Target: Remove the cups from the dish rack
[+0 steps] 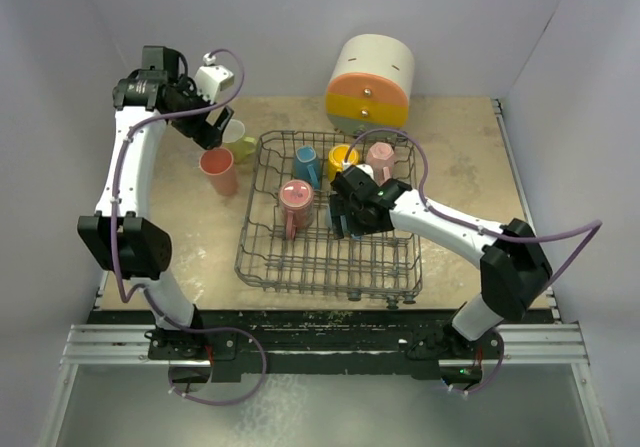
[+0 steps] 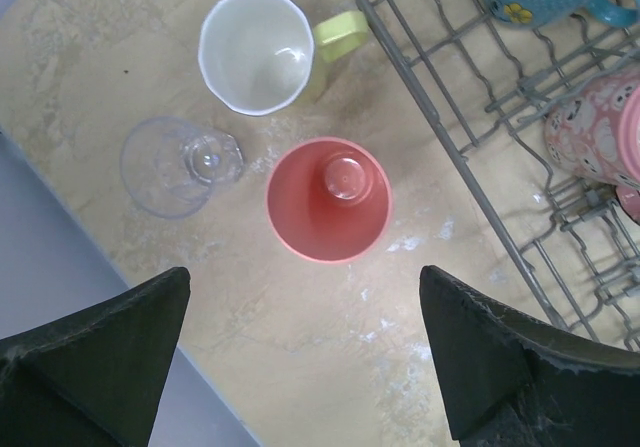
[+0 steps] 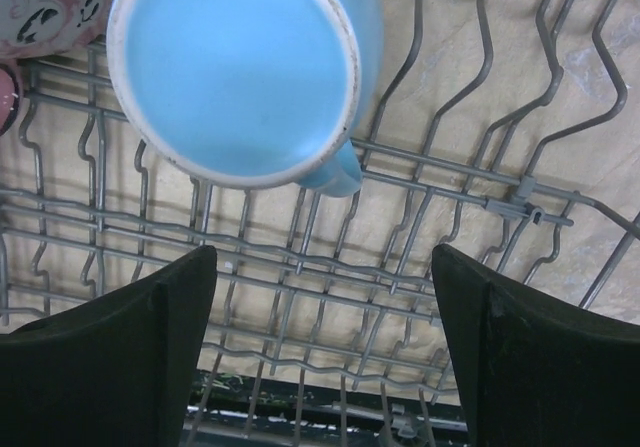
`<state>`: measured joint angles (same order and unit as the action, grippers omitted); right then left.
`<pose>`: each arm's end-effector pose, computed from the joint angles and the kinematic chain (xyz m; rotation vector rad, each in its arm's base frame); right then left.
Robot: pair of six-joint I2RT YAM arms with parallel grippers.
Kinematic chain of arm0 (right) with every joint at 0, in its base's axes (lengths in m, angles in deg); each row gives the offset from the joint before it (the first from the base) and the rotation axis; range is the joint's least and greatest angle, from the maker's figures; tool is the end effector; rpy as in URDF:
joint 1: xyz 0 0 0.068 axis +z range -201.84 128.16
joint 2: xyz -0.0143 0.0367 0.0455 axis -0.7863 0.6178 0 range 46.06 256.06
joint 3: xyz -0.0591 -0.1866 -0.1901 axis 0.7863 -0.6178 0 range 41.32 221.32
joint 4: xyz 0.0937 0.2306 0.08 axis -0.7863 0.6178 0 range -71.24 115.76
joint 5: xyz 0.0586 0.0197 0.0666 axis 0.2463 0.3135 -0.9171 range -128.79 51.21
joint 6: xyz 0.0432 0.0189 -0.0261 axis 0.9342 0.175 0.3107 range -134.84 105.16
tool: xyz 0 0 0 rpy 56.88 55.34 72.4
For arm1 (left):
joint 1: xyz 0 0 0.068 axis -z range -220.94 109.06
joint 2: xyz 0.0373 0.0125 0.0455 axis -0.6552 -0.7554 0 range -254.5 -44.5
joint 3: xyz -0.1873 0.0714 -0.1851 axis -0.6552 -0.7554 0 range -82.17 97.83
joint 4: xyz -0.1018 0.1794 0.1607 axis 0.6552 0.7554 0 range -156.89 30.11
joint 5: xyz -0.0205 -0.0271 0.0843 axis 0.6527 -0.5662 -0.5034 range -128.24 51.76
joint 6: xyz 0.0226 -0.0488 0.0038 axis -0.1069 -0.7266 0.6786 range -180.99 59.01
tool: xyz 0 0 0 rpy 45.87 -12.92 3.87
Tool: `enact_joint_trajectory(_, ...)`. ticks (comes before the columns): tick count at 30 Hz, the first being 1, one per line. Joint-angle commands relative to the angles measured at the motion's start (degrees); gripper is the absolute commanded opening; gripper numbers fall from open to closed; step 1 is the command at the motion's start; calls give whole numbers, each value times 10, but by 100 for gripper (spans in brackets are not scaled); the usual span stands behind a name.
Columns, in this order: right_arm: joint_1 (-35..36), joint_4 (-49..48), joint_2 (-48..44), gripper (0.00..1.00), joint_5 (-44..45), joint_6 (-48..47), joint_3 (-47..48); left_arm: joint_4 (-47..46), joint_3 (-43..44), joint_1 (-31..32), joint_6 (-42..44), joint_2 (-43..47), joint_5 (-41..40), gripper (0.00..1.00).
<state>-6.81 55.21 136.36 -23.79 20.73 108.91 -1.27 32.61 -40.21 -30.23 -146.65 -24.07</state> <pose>0.2370 0.2242 0.2452 -0.1185 2.5585 0.1997 0.3667 -0.0134 0.3971 0.7647 2.3362 -0.0819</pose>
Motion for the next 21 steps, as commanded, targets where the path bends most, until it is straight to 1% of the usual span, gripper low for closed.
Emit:
enact_joint_trajectory(1, 1, -38, 12, 88, 17, -28, 0, -7, -38, -2, -19, 41, 31, 99)
enact_joint_trajectory(4, 1, -52, 27, 84, 16, -41, 5, -60, -83, -3, -42, 91, 18, 99)
enact_joint_trajectory(7, 1, -64, 44, 78, 23, -53, 9, -127, -155, -7, -34, 162, 21, 99)
enact_joint_trajectory(9, 1, -74, 54, 73, 28, -60, 8, -151, -193, -7, -29, 203, 34, 99)
enact_joint_trajectory(11, 1, -85, 62, 66, 39, -65, 5, -149, -212, -7, -25, 217, 52, 99)
enact_joint_trajectory(13, 1, -96, 67, 60, 47, -69, 4, -128, -216, -7, -18, 218, 73, 99)
enact_joint_trajectory(21, 1, -138, 49, 29, 36, -79, -13, -86, -221, -7, -1, 217, 130, 99)
